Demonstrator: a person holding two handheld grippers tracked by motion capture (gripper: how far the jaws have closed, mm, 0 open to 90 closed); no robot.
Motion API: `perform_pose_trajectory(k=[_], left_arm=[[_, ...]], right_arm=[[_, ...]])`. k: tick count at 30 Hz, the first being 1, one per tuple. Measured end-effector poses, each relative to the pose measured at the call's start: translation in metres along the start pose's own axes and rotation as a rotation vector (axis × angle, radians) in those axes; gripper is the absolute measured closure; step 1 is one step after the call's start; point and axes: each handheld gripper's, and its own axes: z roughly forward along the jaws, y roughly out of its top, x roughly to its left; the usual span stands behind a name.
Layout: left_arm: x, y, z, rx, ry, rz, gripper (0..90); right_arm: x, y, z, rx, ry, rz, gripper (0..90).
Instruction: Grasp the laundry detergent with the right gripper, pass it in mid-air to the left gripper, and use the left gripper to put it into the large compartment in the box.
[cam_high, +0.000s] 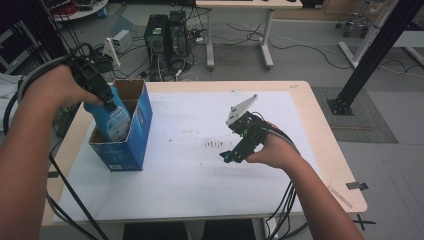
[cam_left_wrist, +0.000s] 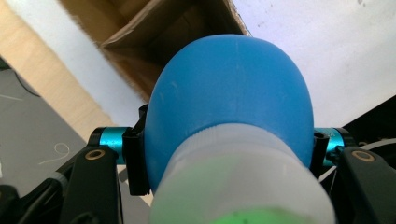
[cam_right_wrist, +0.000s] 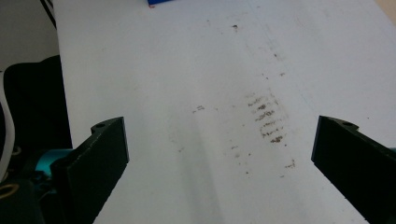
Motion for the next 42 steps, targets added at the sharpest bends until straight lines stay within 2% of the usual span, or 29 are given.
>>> perform_pose_trajectory(k=[1, 2, 7, 14, 18, 21, 29, 36, 42], left_arm=[[0.000, 0.000, 0.000, 0.000, 0.000, 0.000, 38.1], [-0.001, 0.002, 0.008, 0.005, -0.007, 0.003, 38.1], [0.003, 0.004, 0.027, 0.025, -0.001, 0.026, 38.1], [0.006, 0.006, 0.043, 0.038, -0.001, 0.044, 38.1], [0.004, 0.007, 0.056, 0.049, -0.001, 0.084, 38.1], [0.005, 0.006, 0.063, 0.053, 0.000, 0.098, 38.1], [0.006, 0.004, 0.083, 0.050, -0.005, 0.081, 38.0], [0.007, 0.004, 0.096, 0.061, -0.002, 0.088, 38.0], [0.006, 0.004, 0.098, 0.055, 0.001, 0.096, 38.0]], right_arm=[[0.000, 0.000, 0.000, 0.000, 0.000, 0.000, 3.0], [0.000, 0.000, -0.001, -0.002, 0.000, 0.002, 3.0], [-0.001, -0.002, -0.003, -0.002, 0.001, 0.013, 3.0], [-0.001, -0.002, -0.003, 0.000, 0.005, 0.007, 3.0], [-0.002, -0.002, -0.002, 0.005, 0.005, 0.011, 3.0], [-0.001, -0.001, -0.001, 0.006, 0.005, 0.010, 3.0], [0.000, -0.004, 0.005, 0.011, 0.005, 0.007, 3.0], [0.001, -0.005, 0.005, 0.010, 0.005, 0.009, 3.0], [0.001, -0.006, 0.006, 0.010, 0.005, 0.012, 3.0]])
